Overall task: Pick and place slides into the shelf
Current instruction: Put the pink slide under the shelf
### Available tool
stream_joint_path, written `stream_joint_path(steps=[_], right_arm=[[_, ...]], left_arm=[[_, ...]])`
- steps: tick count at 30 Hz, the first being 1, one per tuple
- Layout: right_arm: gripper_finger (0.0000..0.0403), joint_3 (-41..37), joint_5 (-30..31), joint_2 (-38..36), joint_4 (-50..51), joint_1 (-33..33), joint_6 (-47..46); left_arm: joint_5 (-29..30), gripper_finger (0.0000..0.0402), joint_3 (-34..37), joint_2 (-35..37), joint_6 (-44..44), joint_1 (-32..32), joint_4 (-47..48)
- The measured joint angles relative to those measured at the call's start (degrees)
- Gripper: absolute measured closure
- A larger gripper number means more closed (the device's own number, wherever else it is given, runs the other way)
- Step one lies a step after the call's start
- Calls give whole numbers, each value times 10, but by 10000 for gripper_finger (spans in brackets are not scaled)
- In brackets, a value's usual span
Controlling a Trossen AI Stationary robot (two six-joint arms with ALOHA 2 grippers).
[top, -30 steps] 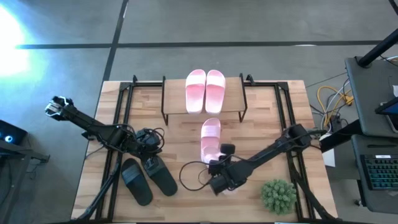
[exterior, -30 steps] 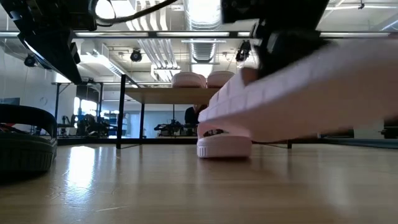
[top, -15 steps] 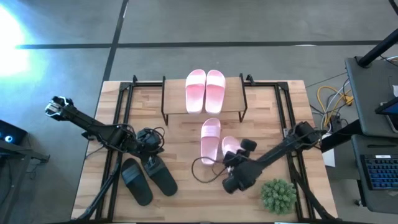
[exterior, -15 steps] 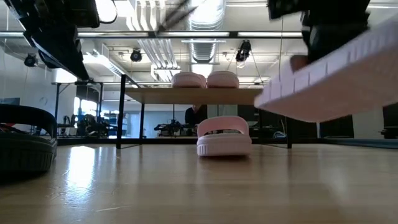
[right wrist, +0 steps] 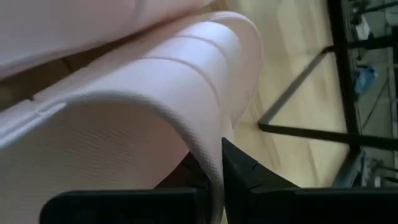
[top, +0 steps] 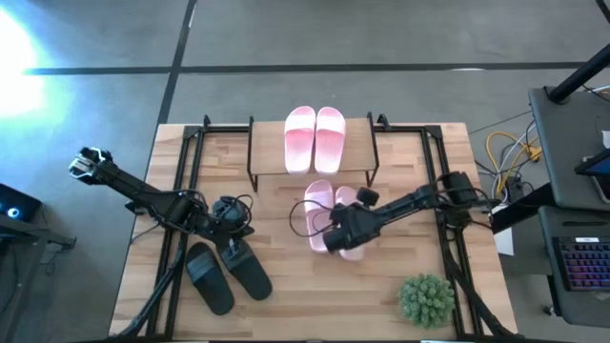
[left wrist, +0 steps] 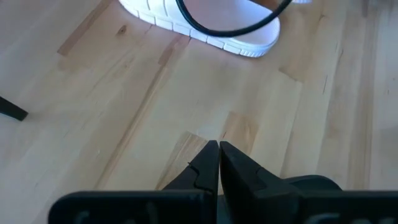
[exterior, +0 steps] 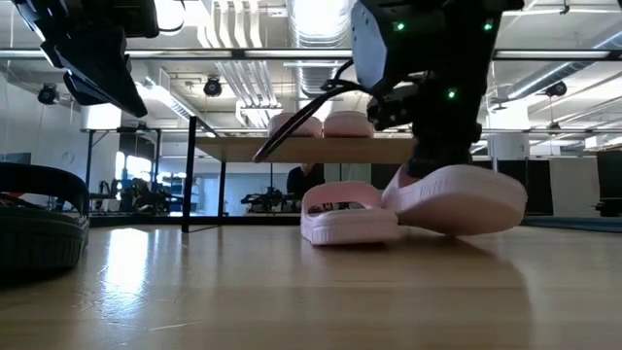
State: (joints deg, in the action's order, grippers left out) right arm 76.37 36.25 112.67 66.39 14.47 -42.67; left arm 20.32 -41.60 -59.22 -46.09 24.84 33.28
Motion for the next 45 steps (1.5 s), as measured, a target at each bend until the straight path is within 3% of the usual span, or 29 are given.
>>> stream_joint_path(steps=[8, 20, 27, 33, 38, 41, 45], right_arm=[[384, -12, 0, -1, -2, -17, -2], [262, -17, 11, 0, -32, -29, 33], [235, 16, -16, -22, -10, 7, 15], [251, 30, -116, -70, -6, 38, -79], [287, 16, -248, -100, 19, 47, -305], [316, -1, -262, -108, 39, 57, -407], [358, -29, -290, -112, 37, 61, -450]], left_arm=[[0, 402, 0, 0, 0, 0, 1], [-1, 402, 0, 0, -1, 0, 1], [-5, 402, 0, 0, -1, 0, -17], [-45, 402, 0, 0, -1, 0, -65], [-71, 402, 5, -7, -55, -3, -113], [-70, 402, 11, -20, -124, -11, -113], [-82, 402, 14, -47, -194, -25, -114]])
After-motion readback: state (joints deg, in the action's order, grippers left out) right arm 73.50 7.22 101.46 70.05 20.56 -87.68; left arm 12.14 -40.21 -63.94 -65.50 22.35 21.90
